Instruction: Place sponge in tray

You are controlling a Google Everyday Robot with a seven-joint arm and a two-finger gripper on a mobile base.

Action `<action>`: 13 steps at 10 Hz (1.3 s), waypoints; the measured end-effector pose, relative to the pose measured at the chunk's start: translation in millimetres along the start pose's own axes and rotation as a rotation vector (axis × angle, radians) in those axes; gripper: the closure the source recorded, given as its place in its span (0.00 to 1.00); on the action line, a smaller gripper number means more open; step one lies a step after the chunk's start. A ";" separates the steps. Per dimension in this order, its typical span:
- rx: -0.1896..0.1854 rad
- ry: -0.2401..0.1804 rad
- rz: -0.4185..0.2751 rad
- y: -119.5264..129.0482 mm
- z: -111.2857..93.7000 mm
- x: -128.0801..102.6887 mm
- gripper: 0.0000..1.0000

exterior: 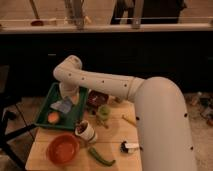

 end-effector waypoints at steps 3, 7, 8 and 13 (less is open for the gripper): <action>0.014 -0.001 0.024 -4.6 6.2 8.3 0.99; 0.033 -0.020 0.107 -10.0 13.8 16.2 0.99; 0.036 -0.035 0.143 -8.9 17.4 16.8 0.99; 0.049 -0.091 0.250 -0.3 28.6 19.6 0.99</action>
